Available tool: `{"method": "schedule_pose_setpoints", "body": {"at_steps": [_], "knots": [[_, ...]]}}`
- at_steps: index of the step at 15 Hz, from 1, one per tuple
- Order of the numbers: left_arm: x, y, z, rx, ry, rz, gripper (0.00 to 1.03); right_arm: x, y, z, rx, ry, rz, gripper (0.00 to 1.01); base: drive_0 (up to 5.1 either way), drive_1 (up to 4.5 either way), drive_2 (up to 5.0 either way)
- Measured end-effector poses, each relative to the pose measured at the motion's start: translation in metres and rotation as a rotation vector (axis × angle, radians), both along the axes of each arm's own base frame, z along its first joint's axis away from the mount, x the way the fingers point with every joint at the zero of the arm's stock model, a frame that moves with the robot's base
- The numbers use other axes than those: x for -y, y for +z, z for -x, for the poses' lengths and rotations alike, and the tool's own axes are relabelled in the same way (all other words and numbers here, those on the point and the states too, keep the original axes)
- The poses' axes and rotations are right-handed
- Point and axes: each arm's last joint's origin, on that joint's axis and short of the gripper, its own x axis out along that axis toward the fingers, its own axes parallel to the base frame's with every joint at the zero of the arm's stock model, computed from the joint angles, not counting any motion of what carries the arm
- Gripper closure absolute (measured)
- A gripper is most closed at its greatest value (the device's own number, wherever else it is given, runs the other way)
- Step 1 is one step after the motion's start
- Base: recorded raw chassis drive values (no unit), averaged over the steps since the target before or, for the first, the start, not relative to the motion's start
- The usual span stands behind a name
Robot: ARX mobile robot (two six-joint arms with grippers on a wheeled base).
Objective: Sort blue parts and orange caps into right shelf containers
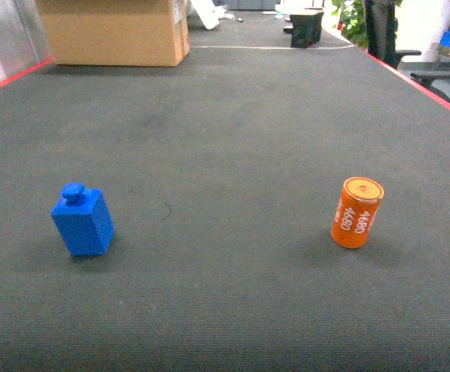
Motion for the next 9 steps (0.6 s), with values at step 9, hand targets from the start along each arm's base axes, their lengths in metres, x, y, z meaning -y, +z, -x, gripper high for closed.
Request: {"method": "schedule_pose_setpoints", "body": {"at_steps": [9], "knots": [[0.05, -0.094, -0.095, -0.333, -0.073, -0.006, 0.05, -0.047, -0.092, -0.121, -0.375, 0.084, -0.085, 0.03, 0.0, 0.0, 0.0]]}}
